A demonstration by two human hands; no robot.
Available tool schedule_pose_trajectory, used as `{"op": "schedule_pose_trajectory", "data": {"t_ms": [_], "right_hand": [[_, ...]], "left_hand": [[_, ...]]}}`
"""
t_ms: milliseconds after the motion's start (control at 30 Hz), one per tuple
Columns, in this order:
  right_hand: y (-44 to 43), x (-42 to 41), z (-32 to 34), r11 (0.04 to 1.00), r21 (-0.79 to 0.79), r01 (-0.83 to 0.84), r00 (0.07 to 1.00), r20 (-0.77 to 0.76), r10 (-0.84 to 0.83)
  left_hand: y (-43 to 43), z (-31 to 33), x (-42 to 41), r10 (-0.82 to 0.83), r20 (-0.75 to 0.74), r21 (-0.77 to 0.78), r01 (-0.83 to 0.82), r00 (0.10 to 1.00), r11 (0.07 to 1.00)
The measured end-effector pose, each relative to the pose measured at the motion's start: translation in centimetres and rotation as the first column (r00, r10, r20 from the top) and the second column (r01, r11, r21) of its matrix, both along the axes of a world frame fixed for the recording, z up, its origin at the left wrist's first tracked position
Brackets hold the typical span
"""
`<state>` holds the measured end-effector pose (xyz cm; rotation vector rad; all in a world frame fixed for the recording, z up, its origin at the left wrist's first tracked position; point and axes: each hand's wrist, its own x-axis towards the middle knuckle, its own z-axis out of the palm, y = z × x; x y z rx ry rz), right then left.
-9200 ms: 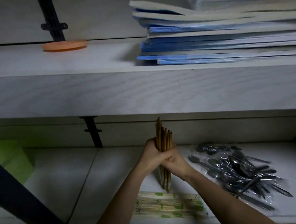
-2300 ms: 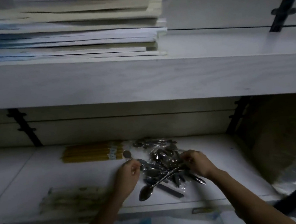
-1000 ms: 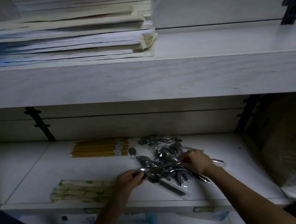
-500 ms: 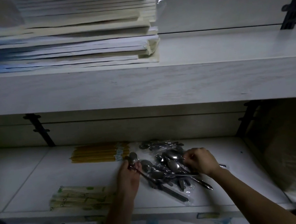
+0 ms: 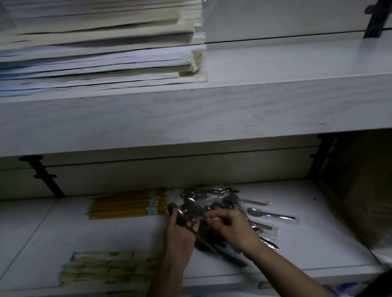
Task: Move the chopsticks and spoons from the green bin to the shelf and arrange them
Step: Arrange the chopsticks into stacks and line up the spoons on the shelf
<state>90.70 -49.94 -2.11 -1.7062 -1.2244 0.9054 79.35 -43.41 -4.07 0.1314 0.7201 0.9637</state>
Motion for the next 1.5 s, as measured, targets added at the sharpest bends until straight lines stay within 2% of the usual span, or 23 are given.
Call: {"op": "schedule_pose_trajectory", "data": {"t_ms": [67, 133, 200, 267, 400, 500, 600, 733, 867, 1000, 1100, 1200, 1333, 1500], "right_hand": [[0.2, -1.0, -0.3, 1.0, 0.028, 0.005, 1.0, 0.026, -0.006], [0.3, -1.7, -0.6, 0.999, 0.033, 0.034, 0.997, 0.062, -0.036], [0.3, -2.0, -0.9, 0.998, 0.044, 0.054, 0.984, 0.168, -0.061], [0.2, -2.2, -0.8, 0.997, 0.064, 0.045, 0.952, 0.298, -0.062], [0.0, -2.4, -0.8, 0.995, 0.097, -0.014, 0.886, 0.462, -0.033], [0.1, -2.4, -1.4, 0.995, 0.082, -0.058, 0.829, 0.56, 0.002], [-0.5, -1.8, -1.8, 0.997, 0.069, -0.039, 0.787, 0.617, -0.012], [-1.8, -0.6, -1.8, 0.995, -0.094, -0.016, 0.832, 0.55, 0.065], [-2.1, 0.2, -2.0, 0.976, -0.213, -0.038, 0.926, 0.36, 0.115], [-2.1, 0.7, -2.4, 0.969, -0.236, -0.075, 0.942, 0.301, 0.146], [-2.0, 2.0, -3.0, 0.985, -0.167, 0.048, 0.92, 0.39, 0.021], [-1.6, 3.8, -3.5, 0.97, -0.104, 0.219, 0.84, 0.525, -0.133], [-0.4, 4.4, -4.2, 0.969, -0.166, 0.184, 0.784, 0.62, -0.043], [1.3, 4.6, -4.7, 0.969, -0.155, 0.191, 0.736, 0.675, -0.037]], "left_hand": [[-0.4, -0.1, 0.2, -0.054, 0.057, -0.024, 0.056, 0.997, 0.998], [-0.7, -0.2, 0.4, -0.089, 0.051, -0.036, 0.091, 0.995, 0.995], [-1.0, -0.1, 0.8, -0.07, 0.065, -0.028, 0.072, 0.995, 0.997], [-1.2, 0.1, 1.0, -0.055, 0.085, -0.016, 0.057, 0.995, 0.998], [-1.3, 0.1, 1.1, -0.056, 0.062, 0.02, 0.055, 0.996, 0.998], [-1.4, 0.1, 1.2, -0.072, 0.034, -0.01, 0.073, 0.997, 0.997], [-1.0, -0.1, 1.2, -0.045, 0.083, -0.08, 0.052, 0.996, 0.995], [-0.8, -0.3, 1.4, 0.052, 0.14, -0.121, -0.035, 0.989, 0.992], [-0.2, -1.5, 1.5, 0.001, 0.034, -0.082, 0.002, 0.999, 0.997], [0.1, -2.2, 1.0, -0.016, -0.055, -0.04, 0.014, 0.998, 0.999], [0.5, -2.7, 0.2, 0.025, -0.066, -0.029, -0.027, 0.997, 0.999], [0.9, -2.8, -0.8, 0.005, -0.08, -0.02, -0.006, 0.997, 1.0], [0.5, -2.7, -1.0, -0.065, -0.174, 0.02, 0.069, 0.983, 0.997], [0.2, -3.3, -1.2, -0.07, -0.124, -0.021, 0.068, 0.99, 0.997]]}}
